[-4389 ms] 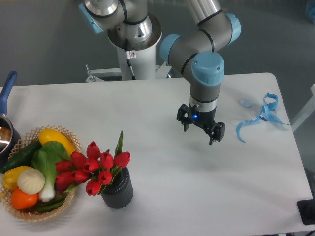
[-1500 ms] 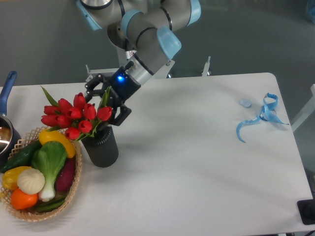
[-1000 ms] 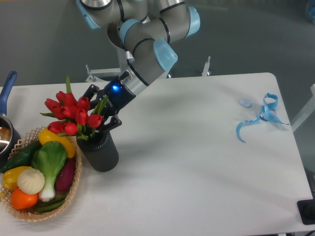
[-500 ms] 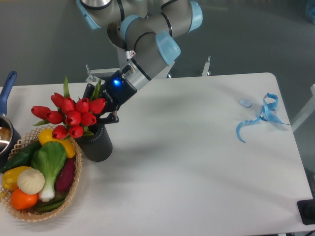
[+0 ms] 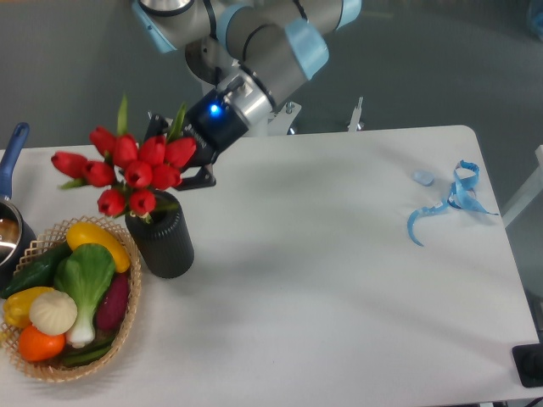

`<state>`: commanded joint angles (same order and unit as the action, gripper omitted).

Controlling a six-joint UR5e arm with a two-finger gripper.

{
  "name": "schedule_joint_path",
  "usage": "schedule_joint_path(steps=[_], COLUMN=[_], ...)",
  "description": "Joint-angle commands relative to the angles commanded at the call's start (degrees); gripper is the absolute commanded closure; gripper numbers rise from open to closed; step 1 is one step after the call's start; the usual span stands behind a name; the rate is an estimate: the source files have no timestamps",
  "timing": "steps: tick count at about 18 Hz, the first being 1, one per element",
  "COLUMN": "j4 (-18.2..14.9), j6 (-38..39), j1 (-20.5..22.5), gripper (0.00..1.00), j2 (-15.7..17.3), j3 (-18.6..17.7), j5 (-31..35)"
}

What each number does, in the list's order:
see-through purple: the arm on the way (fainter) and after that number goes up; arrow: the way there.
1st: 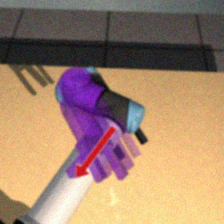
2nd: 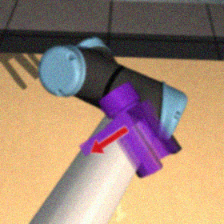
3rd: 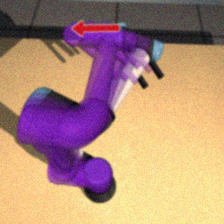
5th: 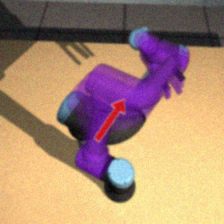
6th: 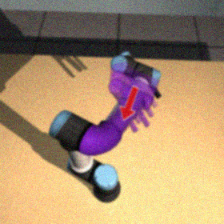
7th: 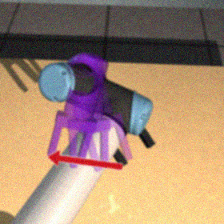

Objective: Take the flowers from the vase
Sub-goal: 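Lift the gripped tulips straight up out of the black vase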

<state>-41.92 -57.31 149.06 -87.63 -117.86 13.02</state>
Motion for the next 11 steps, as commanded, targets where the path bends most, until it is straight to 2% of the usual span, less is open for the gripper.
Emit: schedule_joint_path(steps=[3,6,11], j4=[0.0,0.0,0.0], j6=[1.2,1.9,1.0], j1=[2.0,5.8,10.6], gripper=[1.0,1.0,1.0], j2=[1.1,2.1,1.9], j3=[0.1,0.8,3.8], j5=[-3.2,-7.7,-7.2])
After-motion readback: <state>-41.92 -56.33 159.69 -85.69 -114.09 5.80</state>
